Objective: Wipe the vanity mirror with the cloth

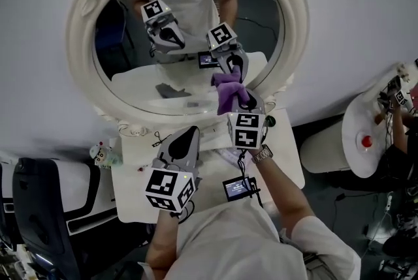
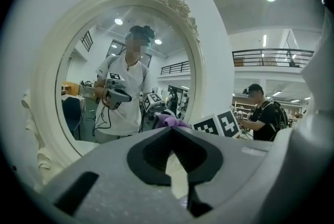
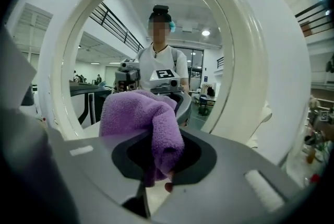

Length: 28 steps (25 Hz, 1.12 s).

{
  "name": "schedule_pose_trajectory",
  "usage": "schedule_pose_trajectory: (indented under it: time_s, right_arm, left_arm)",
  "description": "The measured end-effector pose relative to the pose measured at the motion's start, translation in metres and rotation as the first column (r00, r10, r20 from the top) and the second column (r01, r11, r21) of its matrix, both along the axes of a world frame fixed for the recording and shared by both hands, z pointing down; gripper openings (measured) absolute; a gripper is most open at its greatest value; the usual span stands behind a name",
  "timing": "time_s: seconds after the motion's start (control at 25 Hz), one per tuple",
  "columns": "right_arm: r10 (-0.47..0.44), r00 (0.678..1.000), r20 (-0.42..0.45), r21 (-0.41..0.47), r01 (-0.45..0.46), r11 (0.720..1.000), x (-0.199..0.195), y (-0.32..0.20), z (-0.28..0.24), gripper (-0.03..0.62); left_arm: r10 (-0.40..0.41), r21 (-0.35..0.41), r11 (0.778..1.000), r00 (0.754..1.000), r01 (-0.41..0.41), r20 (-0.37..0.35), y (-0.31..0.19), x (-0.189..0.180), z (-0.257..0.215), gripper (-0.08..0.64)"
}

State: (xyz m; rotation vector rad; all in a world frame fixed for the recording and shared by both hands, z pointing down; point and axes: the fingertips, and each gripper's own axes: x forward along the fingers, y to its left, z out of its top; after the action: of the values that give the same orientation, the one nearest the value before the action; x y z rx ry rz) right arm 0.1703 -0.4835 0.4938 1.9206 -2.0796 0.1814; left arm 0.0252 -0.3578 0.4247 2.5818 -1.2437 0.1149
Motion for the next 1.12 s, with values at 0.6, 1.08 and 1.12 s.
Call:
schedule_pose_trajectory:
  time_s: [0.6,1.08,1.12]
  right_arm:
    - [0.114,0.993,0.015,-0.012,-0.114,0.993,0.046,0.000,0.004,0.064]
    - [-0.087,0.994,0.073,-0.017,0.088,0.996,-0.063,0.016,0.010,0.061]
    - [-0.117,0.990,0.073,-0.021,0.118,0.993,-0.078,0.017,0.013,0.061]
  left_arm:
    - [0.015,0.000,1.000,1.000,-0.015,-0.016,0.001,0.011,-0.002,0.003]
    - [-0.099,0.010,0.995,0.995,0.099,-0.001,0.019,-0.042,-0.006,0.003]
    - [-0.115,0.010,0.993,0.993,0.114,0.003,0.021,-0.049,-0.006,0.003]
